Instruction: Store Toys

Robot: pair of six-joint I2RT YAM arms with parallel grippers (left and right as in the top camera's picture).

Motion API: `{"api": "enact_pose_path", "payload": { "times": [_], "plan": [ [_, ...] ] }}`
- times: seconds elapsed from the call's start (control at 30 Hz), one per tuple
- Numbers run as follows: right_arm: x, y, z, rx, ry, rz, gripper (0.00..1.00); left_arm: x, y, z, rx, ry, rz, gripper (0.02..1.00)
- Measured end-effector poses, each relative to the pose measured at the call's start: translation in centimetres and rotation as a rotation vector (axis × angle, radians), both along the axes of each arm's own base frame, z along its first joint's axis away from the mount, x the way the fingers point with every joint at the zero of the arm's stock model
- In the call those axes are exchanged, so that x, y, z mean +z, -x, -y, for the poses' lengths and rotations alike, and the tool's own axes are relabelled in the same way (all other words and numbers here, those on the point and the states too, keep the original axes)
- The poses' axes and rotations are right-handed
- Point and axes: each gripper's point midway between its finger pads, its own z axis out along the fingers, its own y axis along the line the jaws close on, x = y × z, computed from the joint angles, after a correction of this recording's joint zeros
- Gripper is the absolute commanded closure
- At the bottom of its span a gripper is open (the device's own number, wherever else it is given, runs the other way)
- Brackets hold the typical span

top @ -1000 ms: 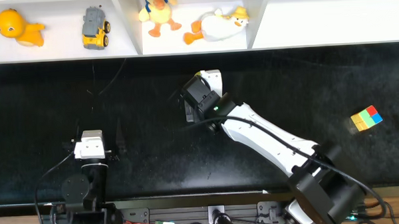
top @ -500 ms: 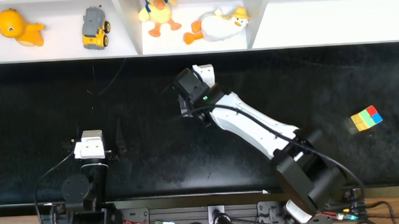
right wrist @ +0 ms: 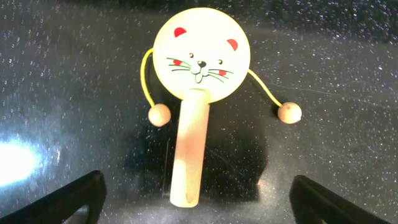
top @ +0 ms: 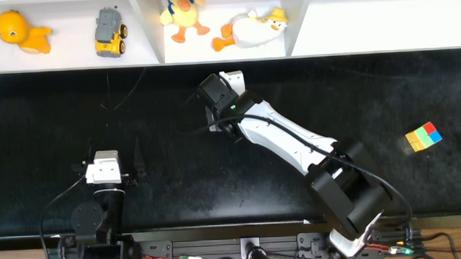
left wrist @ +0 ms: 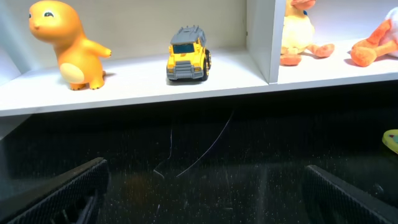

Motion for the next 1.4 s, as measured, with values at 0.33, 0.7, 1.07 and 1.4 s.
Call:
{"api": "enact_pose_path", "payload": {
  "times": [0.33,0.7,1.07,1.4],
  "plan": [
    [0.2,-0.5,-0.2,-0.006,-0.016,0.016,0.123,0.0,0.0,0.0,0.000,0.000,0.000,0.023],
    [-1.8,-0.4,-0.8,0.000,-0.025,-0.022,0.134,0.0,0.0,0.0,0.000,0.000,0.000,0.020],
    [-1.9,-0.4,-0.8,-0.003,-0.033,-0.030,0.720,0.0,0.0,0.0,0.000,0.000,0.000,0.020],
    [-1.9,-0.4,-0.8,-0.005,-0.032,-0.033,0.958,0.0,0.0,0.0,0.000,0.000,0.000,0.020]
  ]
}}
